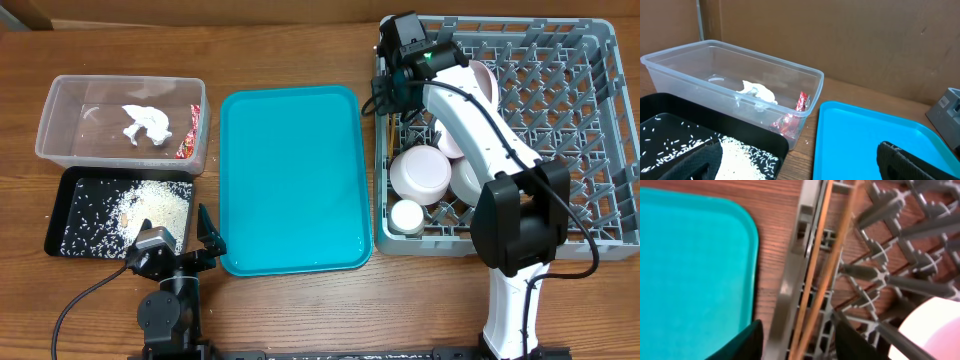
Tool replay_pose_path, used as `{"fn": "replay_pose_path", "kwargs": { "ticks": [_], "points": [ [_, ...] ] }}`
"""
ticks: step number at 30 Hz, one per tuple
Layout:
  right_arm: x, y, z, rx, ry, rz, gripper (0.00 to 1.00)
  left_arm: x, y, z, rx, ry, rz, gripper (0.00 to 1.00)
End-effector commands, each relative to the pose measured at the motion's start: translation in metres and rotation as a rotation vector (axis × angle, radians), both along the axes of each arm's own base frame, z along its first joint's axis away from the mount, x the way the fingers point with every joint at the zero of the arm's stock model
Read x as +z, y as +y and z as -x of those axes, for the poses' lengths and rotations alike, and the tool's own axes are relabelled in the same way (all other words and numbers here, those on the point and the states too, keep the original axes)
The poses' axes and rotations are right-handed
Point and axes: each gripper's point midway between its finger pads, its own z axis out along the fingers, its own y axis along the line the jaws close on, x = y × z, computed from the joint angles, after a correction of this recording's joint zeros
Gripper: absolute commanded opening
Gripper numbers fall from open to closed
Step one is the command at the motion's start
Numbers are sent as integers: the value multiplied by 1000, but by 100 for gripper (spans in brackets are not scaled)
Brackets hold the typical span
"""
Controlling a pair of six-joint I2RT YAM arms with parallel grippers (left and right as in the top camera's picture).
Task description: Sort waste into correct bins and load items into the dishwasher
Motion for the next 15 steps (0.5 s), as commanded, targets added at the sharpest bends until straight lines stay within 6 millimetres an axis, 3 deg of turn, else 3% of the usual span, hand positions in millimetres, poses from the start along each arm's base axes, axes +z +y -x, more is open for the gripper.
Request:
{"fn": "replay_pose_path", "kwargs": {
  "ticks": [1,4,8,11,13,15],
  "points": [
    [21,2,0,-25,-37,-27,50,1,1,1,5,-5,-12,100],
    [42,1,4,-26,-67,-39,49,1,1,1,5,-5,-12,100],
    [100,11,23,6,-155,-74,50,1,1,1,5,-5,-12,100],
    [169,29,55,70,-277,-127,51,1,1,1,5,-5,-12,100],
    [223,43,90,135,-387,-173,52,1,1,1,5,-5,-12,100],
    [258,53,121,182,-461,-206,55,1,1,1,5,-5,-12,100]
  ]
}}
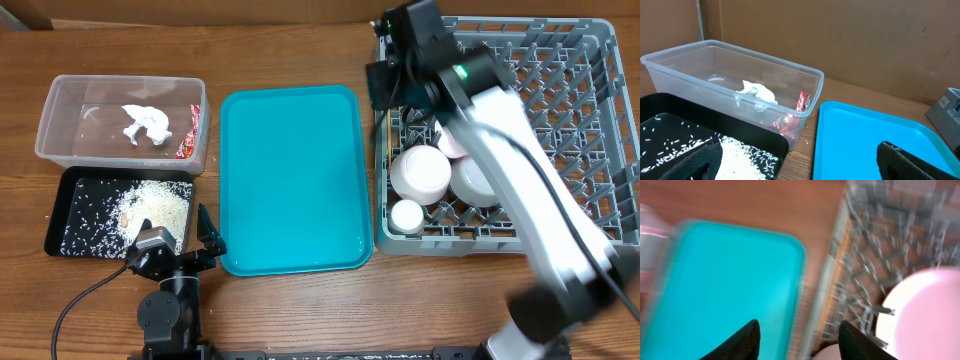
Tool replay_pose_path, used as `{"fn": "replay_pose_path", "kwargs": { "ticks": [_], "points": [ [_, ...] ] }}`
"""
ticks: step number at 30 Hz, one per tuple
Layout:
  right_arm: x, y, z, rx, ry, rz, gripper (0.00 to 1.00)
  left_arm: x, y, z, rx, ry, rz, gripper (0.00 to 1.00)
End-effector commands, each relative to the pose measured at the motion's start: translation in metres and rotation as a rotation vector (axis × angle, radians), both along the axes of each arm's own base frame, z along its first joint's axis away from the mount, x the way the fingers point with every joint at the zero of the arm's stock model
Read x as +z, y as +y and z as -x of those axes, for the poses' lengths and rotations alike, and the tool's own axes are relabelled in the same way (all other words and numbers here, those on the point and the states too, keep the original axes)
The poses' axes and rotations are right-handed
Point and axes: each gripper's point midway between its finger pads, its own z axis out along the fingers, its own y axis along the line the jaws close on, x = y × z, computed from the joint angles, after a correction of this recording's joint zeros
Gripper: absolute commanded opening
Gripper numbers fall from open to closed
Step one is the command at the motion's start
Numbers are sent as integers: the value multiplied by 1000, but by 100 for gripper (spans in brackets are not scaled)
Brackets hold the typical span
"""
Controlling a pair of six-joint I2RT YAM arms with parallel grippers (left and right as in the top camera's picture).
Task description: Sort waste into correct bins and load items into the dishwasher
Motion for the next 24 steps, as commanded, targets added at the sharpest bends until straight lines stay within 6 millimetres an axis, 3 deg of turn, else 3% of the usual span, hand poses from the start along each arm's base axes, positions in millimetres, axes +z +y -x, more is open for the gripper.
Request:
{"fn": "replay_pose_path", "kwargs": {
  "ticks": [1,2,3,4,7,11,13,18,21,24],
  "points": [
    [110,21,74,119,-233,-109,59,1,1,0,5,-5,-12,100],
    [126,27,95,160,-262,-133,88,1,1,0,5,-5,-12,100],
    [136,31,110,191,-281,-152,100,1,1,0,5,-5,-12,100],
    [149,38,131,239,-300,-183,100,1,1,0,5,-5,-12,100],
    [172,44,167,317,-345,-235,100,1,1,0,5,-5,-12,100],
    [173,28,199,353,-321,-222,100,1,1,0,5,-5,-12,100],
    [165,8,210,316,-281,-191,100,1,1,0,5,-5,-12,100],
    [160,-69,232,-8,-223,-233,100,1,1,0,5,-5,-12,100],
    [172,-94,239,-48,-313,-245,100,1,1,0,5,-5,-12,100],
    [189,-103,234,-8,-466,-245,100,1,1,0,5,-5,-12,99]
  ]
}}
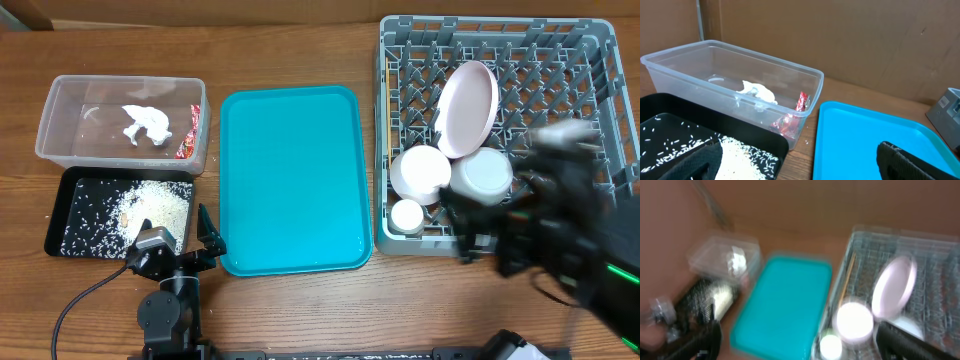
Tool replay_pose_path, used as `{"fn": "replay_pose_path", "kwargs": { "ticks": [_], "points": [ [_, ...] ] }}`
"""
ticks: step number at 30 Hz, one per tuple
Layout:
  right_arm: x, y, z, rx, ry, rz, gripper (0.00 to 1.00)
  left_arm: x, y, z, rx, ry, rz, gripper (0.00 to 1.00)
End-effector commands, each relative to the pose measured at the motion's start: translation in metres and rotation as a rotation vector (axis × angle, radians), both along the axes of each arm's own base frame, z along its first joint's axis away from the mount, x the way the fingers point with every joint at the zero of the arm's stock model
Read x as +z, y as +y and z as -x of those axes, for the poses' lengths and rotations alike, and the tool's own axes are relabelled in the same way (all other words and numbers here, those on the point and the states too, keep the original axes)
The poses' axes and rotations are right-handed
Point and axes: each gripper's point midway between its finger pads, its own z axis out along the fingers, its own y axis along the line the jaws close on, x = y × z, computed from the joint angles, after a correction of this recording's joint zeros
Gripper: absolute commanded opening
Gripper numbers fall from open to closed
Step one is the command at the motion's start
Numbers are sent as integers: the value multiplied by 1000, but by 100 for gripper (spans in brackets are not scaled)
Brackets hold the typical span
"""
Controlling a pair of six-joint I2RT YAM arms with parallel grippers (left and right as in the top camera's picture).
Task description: Sort waste into correct bins and load items into the dishwasher
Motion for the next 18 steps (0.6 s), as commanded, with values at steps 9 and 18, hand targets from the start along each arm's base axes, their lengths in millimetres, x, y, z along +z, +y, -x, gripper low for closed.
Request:
{"fn": "replay_pose_path", "kwargs": {
  "ticks": [9,18],
  "points": [
    [-86,-26,-59,-50,-300,-5,100,1,1,0,4,-5,-12,100],
    [-190,-45,-44,-111,-479,-236,100,1,1,0,4,-5,-12,100]
  ]
}}
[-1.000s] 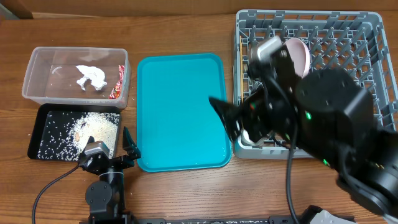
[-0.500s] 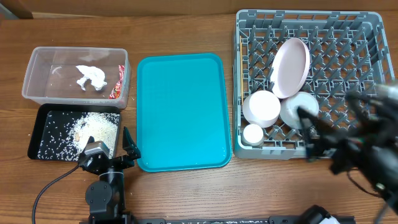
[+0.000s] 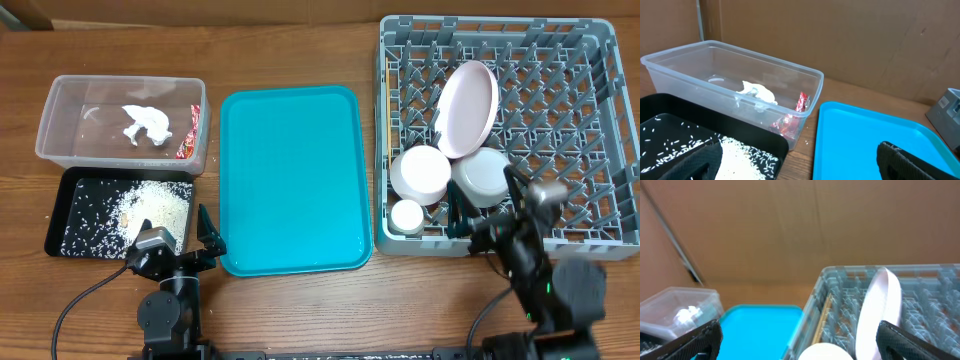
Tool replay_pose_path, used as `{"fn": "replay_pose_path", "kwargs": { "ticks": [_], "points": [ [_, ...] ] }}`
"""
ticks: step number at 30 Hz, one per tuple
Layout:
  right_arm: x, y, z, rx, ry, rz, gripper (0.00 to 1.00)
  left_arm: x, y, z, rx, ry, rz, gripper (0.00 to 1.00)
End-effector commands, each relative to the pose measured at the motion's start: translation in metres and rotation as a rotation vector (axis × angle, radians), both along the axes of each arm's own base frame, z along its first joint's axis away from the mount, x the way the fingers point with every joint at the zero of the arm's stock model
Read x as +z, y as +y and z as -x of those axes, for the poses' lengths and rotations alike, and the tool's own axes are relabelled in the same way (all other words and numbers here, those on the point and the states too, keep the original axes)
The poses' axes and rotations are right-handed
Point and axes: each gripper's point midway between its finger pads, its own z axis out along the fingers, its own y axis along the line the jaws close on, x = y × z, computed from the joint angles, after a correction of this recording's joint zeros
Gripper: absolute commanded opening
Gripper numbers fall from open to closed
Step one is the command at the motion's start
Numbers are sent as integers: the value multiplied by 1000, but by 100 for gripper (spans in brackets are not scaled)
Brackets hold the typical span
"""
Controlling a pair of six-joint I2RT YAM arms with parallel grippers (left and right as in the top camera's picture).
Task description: Sort waste into correct bins and load items into the dishwasher
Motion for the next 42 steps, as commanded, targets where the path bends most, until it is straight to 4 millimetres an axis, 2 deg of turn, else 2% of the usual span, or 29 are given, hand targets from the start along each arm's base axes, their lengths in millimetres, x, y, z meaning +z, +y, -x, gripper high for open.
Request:
{"fn": "replay_pose_path", "kwargs": {
  "ticks": [1,2,4,11,13,19,42],
  "points": [
    [-17,-1,17,23,-61,-64,100,0,1,0,5,-3,-12,100],
    [-27,-2,21,19,-81,-66,100,0,1,0,5,-4,-12,100],
    [-34,-3,23,18,-95,-67,100,0,1,0,5,-3,-12,100],
    [-67,-16,8,-68,-78,-71,100,0,1,0,5,-3,-12,100],
    [-83,-19,4,-90,-42,-67,100,0,1,0,5,-3,-12,100],
    [-102,-21,3,-103,36,-56,100,0,1,0,5,-3,-12,100],
    [-105,-21,3,-105,45,-55,100,0,1,0,5,-4,-12,100]
  ]
}}
